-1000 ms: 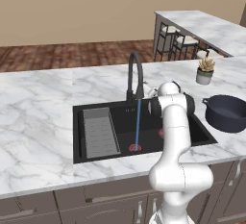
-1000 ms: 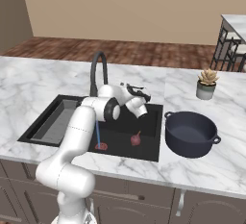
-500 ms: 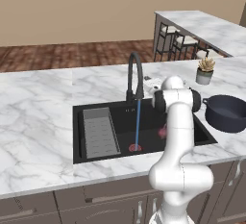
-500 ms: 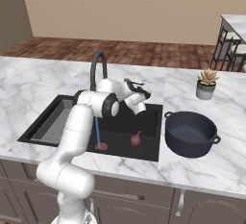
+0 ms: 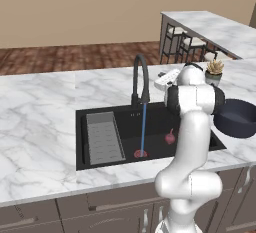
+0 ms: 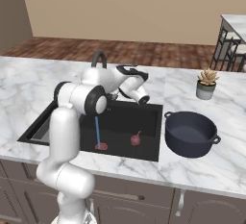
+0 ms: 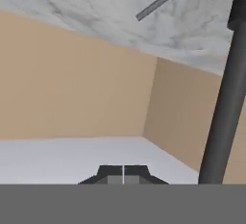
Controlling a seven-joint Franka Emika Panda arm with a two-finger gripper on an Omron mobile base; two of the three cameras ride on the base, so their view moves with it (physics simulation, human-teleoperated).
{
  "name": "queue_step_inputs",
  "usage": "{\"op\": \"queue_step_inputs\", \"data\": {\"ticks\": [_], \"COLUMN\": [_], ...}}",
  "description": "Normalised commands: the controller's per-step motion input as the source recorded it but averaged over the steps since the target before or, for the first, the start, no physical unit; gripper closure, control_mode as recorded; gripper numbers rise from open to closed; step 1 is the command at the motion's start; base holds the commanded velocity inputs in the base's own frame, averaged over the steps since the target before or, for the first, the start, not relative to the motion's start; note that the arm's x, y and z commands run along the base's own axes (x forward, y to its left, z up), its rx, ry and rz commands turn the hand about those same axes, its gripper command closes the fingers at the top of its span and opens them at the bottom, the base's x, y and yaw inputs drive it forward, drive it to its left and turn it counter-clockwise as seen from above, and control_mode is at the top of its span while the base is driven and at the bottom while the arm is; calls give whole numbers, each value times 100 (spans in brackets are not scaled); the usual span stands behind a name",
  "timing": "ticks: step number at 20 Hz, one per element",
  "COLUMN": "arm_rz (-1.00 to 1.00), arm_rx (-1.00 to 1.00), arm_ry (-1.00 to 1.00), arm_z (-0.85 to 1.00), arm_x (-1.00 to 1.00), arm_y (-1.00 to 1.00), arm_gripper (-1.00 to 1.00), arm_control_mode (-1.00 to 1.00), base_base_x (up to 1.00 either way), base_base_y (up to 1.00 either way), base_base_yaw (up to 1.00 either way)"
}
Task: Dump the onion from the pot into the sink. Then turn on the water and wash the onion. Then turn off the water and put the onion back in the pot.
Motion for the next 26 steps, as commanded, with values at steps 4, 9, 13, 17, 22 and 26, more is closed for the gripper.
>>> {"op": "queue_step_inputs", "data": {"ticks": [4,9,13,17,22,26], "arm_rz": [-21,-11,4,19,36,47], "arm_rx": [-54,-63,-69,-56,-29,-13], "arm_ry": [22,27,18,25,29,21], "arm_z": [3,-1,0,-17,-50,-39], "arm_x": [-96,-47,0,1,4,-18], "arm_y": [-57,-44,-17,-25,-59,-64], "arm_gripper": [100,100,100,100,100,100], "arm_control_mode": [-100,-100,-100,-100,-100,-100], "base_base_x": [0,0,0,0,0,0], "base_base_y": [0,0,0,0,0,0], "base_base_yaw": [0,0,0,0,0,0]}}
